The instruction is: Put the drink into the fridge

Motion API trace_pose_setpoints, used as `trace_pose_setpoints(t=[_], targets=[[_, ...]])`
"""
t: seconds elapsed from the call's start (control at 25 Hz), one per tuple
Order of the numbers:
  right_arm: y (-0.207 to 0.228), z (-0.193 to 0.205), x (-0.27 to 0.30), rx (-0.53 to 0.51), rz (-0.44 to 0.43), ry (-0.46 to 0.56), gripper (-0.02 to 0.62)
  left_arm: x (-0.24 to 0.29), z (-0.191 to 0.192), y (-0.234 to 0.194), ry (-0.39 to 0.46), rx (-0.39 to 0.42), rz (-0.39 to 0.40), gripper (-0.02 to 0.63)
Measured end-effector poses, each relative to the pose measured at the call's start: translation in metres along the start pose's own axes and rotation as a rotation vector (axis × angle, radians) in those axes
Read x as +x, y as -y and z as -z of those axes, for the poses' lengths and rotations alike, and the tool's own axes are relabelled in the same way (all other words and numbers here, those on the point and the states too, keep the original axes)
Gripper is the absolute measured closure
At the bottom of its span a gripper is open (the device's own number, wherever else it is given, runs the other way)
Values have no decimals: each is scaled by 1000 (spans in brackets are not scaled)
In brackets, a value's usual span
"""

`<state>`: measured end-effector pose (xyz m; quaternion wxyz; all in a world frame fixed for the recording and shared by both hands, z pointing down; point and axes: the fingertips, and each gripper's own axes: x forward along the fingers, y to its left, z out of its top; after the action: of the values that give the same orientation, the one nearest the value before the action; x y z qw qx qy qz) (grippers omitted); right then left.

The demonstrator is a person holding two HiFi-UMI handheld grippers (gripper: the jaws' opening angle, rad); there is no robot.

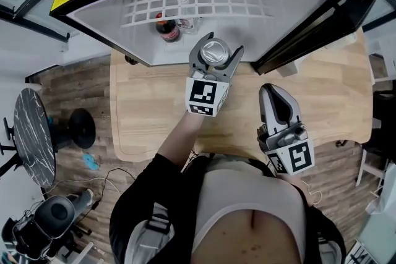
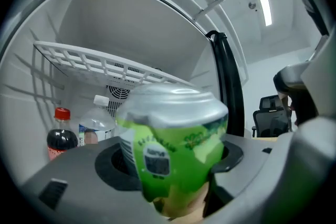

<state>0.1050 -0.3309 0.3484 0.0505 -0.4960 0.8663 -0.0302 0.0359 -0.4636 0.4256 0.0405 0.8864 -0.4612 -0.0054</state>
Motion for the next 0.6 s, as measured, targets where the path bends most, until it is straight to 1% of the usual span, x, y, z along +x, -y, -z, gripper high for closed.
trace_pose_setpoints(t=[0.6], targets=[[9,11,-7,-3,36,-46,557,44,31,-21,-65,15,-23,264]])
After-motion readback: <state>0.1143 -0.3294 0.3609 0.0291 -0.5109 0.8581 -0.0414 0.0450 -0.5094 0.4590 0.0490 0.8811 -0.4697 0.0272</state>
